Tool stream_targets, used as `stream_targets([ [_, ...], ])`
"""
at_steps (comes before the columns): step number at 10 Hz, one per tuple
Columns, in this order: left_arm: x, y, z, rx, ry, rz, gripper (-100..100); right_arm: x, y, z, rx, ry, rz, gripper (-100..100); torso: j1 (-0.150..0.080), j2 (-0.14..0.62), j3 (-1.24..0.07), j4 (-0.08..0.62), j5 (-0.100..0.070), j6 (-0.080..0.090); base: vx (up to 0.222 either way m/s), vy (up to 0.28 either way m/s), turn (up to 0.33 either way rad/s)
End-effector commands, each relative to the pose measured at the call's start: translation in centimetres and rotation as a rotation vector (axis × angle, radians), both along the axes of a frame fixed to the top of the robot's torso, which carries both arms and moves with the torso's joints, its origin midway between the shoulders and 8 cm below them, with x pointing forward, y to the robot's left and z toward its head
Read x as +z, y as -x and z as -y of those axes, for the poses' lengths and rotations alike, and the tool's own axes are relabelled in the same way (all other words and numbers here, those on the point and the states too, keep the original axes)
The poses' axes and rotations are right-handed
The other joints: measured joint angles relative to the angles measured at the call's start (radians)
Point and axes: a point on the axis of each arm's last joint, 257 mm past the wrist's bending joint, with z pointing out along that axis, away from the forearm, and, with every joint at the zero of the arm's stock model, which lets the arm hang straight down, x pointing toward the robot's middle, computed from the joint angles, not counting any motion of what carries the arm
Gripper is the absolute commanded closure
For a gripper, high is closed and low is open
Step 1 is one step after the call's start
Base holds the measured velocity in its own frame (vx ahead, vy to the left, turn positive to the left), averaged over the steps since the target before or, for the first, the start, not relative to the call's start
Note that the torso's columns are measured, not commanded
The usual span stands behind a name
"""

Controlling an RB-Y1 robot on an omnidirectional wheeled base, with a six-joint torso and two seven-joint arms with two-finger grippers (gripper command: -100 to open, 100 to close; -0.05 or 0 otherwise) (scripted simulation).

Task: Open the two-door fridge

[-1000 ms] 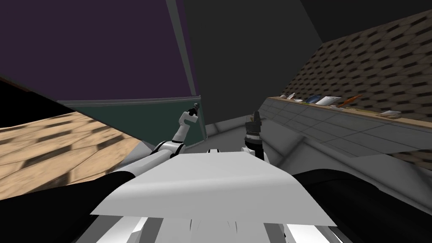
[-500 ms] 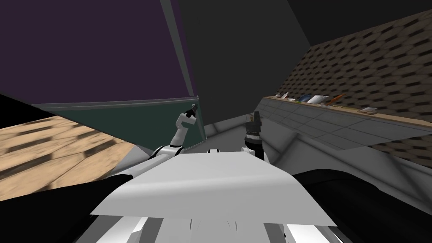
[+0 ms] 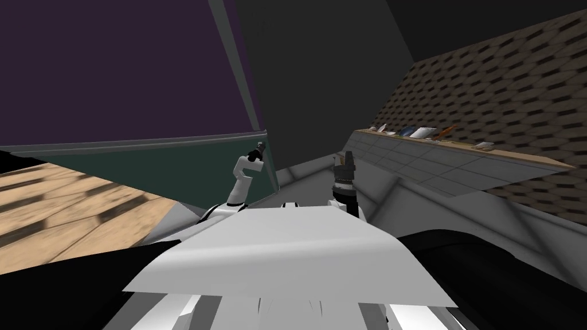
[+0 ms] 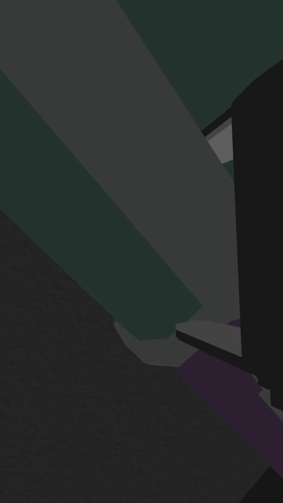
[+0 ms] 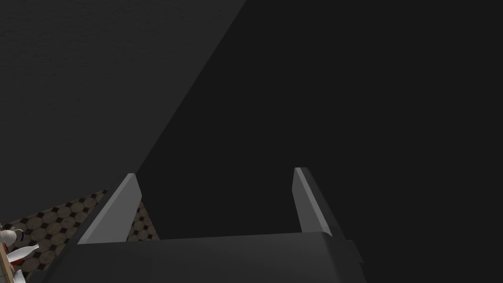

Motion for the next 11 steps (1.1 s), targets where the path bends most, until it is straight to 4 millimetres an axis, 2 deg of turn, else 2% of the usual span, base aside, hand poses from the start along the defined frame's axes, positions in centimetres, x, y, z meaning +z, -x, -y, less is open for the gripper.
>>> stream_targets([
  [1,0.4,0.4,0.2,-0.002,0.0,0.01,100,0.0,0.0,0.0,0.0,0.0,0.0,0,0.0,0.003,0.002,0.002,0.0,0.0,-0.001,-0.006,0.007],
  [3,0.9,0.6,2.9,-0.06,0.001,0.015,100,0.0,0.0,0.0,0.0,0.0,0.0,0,0.001,0.009,0.005,0.005,-0.001,0.004,-0.176,0.123,-0.076],
  [11,1.4,2.6,13.7,-0.292,0.007,0.013,100,0.0,0.0,0.0,0.0,0.0,0.0,0,0.0,0.011,0.007,0.009,-0.002,-0.001,-0.342,0.17,-0.113],
])
